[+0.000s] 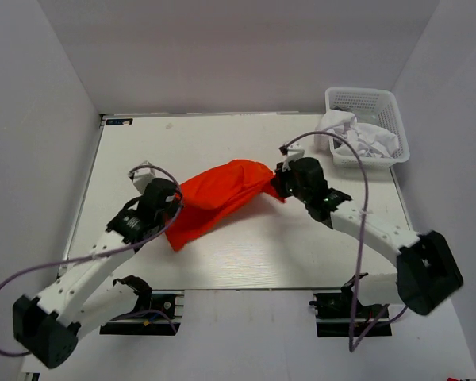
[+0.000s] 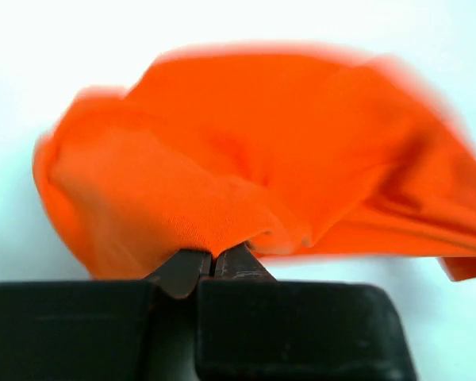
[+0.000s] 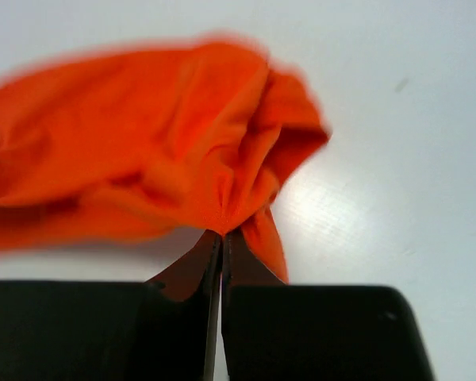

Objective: Fold and stack the t-shirts
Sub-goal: Flatten out the tshirt

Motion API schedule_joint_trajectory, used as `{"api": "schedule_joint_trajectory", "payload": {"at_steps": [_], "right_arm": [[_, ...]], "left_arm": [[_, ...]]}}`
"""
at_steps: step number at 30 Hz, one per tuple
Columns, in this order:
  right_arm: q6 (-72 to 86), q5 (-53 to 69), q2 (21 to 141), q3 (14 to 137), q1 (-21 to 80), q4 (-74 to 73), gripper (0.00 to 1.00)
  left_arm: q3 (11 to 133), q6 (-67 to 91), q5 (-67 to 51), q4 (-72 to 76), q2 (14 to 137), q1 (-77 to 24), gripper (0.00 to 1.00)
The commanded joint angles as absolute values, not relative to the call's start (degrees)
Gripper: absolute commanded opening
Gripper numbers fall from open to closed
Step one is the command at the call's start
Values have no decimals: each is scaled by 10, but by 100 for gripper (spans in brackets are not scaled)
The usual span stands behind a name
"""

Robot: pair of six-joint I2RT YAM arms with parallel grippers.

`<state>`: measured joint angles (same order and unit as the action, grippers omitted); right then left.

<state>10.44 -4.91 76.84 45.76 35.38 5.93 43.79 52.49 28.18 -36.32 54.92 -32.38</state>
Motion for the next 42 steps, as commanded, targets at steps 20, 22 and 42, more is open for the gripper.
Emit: {"api": "schedule_joint_trajectory", "payload": {"at_steps": [20, 22, 42], "right_arm": [[-100, -261, 443, 654, 351, 135, 0], [-105, -242, 441, 670, 351, 127, 0], [-4, -128, 1004, 824, 251, 132, 0]], "left_arm": [[752, 284, 299, -218, 398, -314, 0], [767, 272, 294, -225, 405, -314, 0], [676, 464, 251, -277, 885, -142, 57]]}}
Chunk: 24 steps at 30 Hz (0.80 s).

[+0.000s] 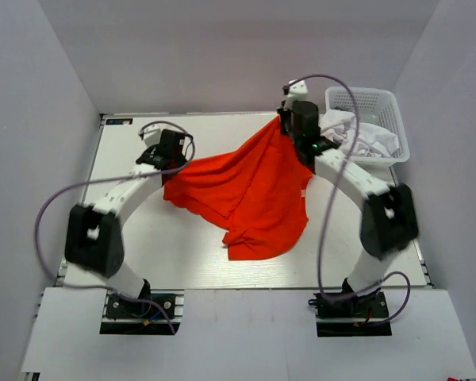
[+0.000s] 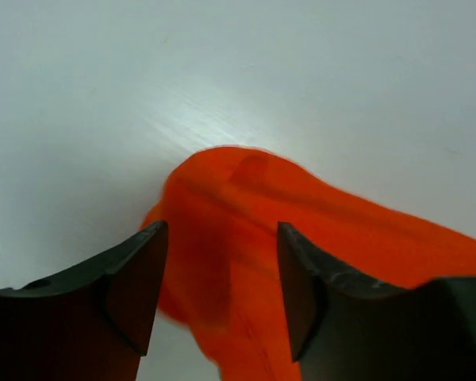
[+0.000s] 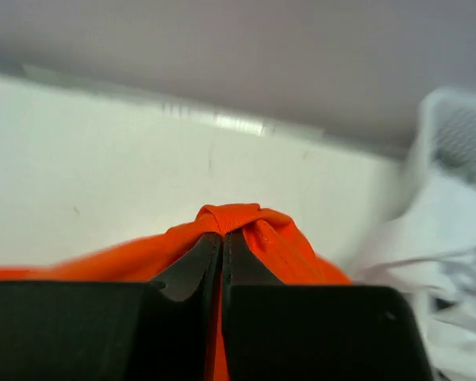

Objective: Fold and stack the t-shirts
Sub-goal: Flatten out the tshirt

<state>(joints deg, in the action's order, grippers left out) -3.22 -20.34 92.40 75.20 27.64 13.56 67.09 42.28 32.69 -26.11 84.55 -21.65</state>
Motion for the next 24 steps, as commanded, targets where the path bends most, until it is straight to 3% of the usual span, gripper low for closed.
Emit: {"api": "schedule_joint_trajectory", "payload": {"at_steps": [1, 2, 3, 4, 6, 7, 11, 17, 24], "right_arm": [[9, -111, 1033, 851, 248, 83, 0], [8, -108, 1102, 879, 244, 65, 1], [10, -108, 1120, 950, 241, 32, 13], [15, -107, 1136, 971, 240, 1, 41], [15, -98, 1154, 991, 239, -18, 66], [14, -92, 1142, 986, 242, -18, 90], [15, -34, 1065, 888, 247, -6, 90], [155, -30, 944, 722, 250, -40, 90], [268, -6, 784, 466, 247, 28, 90]], "left_arm": [[702, 464, 248, -326, 944, -131, 72], [732, 469, 264, -361, 970, -123, 86], [789, 469, 274, -391, 990, -116, 88], [810, 469, 292, -432, 1004, -109, 90], [823, 445, 282, -425, 1000, -102, 100], [817, 433, 272, -412, 989, -97, 100], [744, 363, 216, -316, 913, -113, 100], [651, 288, -16, -224, 863, -154, 100], [633, 235, -85, -200, 896, -271, 100]]}}
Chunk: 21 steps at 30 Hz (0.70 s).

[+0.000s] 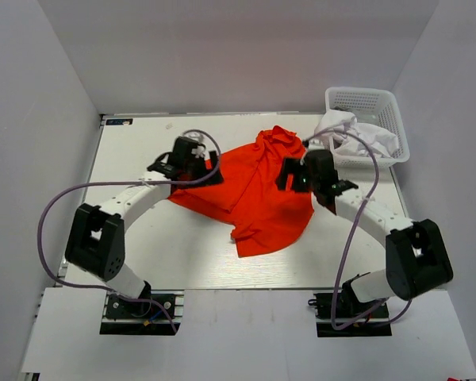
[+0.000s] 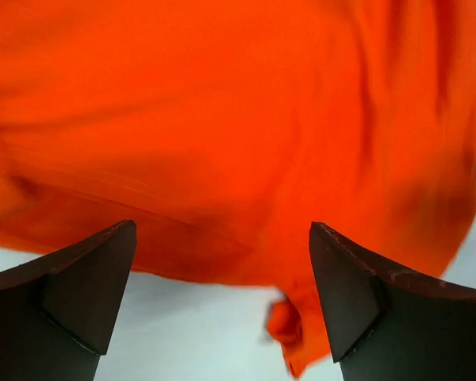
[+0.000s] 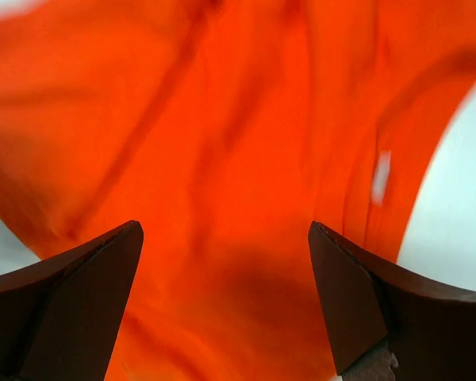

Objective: Fold and stack the t-shirts
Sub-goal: Flatten out the tshirt

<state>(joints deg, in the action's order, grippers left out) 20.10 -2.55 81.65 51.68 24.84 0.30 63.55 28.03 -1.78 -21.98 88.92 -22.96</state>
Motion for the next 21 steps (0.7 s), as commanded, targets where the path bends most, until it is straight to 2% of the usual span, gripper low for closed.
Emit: {"api": "schedule_joint_trajectory", "payload": {"at_steps": [1, 4, 14, 18, 21], "right_arm": [[270, -6, 774, 455, 245, 32, 90], [277, 44, 737, 412, 246, 44, 90], [287, 143, 778, 327, 247, 132, 90], [283, 163, 794, 319, 247, 135, 90], [280, 156, 792, 310, 247, 134, 90]], "left_arm": [[639, 228, -95, -200, 912, -282, 100], [647, 209, -100, -206, 938, -323, 100], [695, 201, 16, -273, 1037, -387, 82], [700, 219, 54, -273, 1052, -392, 71], [712, 229, 61, -260, 1057, -392, 55]]}}
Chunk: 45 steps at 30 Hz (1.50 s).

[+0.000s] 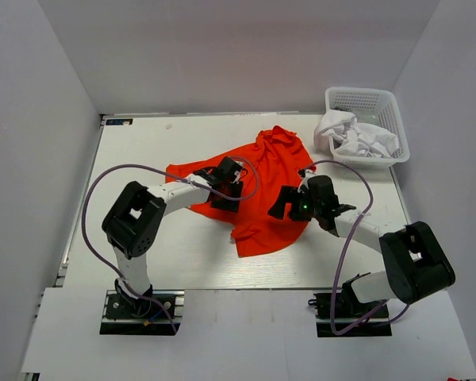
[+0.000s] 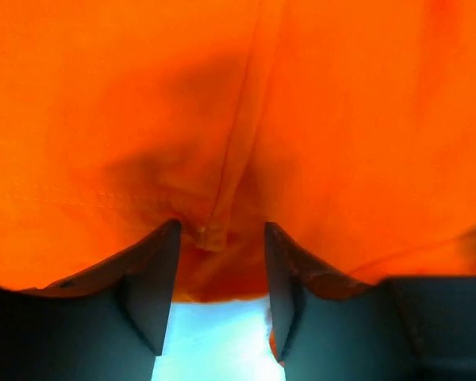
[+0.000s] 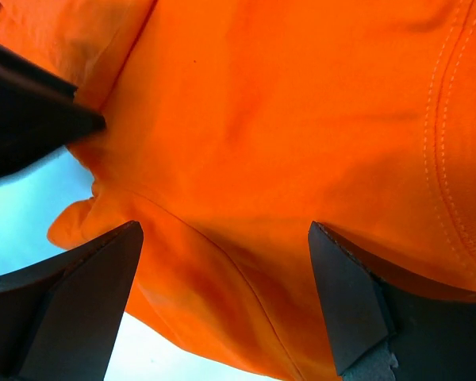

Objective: Fold and stack the t-shirts
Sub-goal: Flatten out the tshirt

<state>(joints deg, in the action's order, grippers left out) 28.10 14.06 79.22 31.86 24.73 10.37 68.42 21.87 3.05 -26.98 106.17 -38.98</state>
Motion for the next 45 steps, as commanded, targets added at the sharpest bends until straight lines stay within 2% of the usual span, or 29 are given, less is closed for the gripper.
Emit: {"api": "schedule_joint_trajectory", "payload": {"at_steps": [1, 3, 5, 6, 12, 19, 22, 28, 33, 36, 37, 39, 40, 41, 43, 44, 45], "right_arm": [[280, 152, 794, 308, 248, 134, 90], [276, 141, 796, 304, 247, 121, 90], [276, 131, 799, 300, 246, 117, 90], [277, 127, 801, 299, 249, 114, 90], [270, 105, 803, 297, 246, 102, 90], [263, 102, 797, 293, 247, 95, 90], [252, 104, 792, 293, 249, 93, 90], [197, 111, 786, 308, 249, 89, 90], [176, 107, 812, 330, 250, 65, 90], [171, 102, 839, 359, 250, 53, 89], [173, 100, 853, 360, 250, 56, 89], [170, 98, 862, 368, 250, 59, 87], [173, 94, 869, 373, 252, 58, 87], [171, 94, 874, 377, 251, 57, 87], [172, 89, 878, 377, 251, 55, 87], [167, 96, 880, 378, 251, 56, 87], [169, 96, 879, 378, 251, 55, 87]], "left_arm": [[718, 229, 67, -260, 1057, -392, 44], [723, 236, 74, -260, 1057, -392, 31], [723, 241, 89, -260, 1057, -392, 7], [723, 241, 97, -265, 1052, -392, 0], [717, 229, 90, -249, 1024, -381, 0], [724, 216, 177, -215, 986, -375, 0], [771, 191, 221, -207, 994, -353, 0], [940, 138, 282, -237, 1122, -286, 0], [1132, 40, 236, -208, 1264, -186, 0], [1272, -41, 193, -172, 1387, -147, 0], [1355, -51, 193, -171, 1419, -139, 0], [1402, -63, 193, -125, 1466, -119, 0], [1387, -58, 186, -107, 1472, -111, 1], [1373, -45, 185, -92, 1461, -104, 36], [1336, -38, 210, -58, 1443, -92, 91], [1330, -30, 217, -58, 1424, -92, 100], [1330, -30, 217, -58, 1416, -92, 100]]}}
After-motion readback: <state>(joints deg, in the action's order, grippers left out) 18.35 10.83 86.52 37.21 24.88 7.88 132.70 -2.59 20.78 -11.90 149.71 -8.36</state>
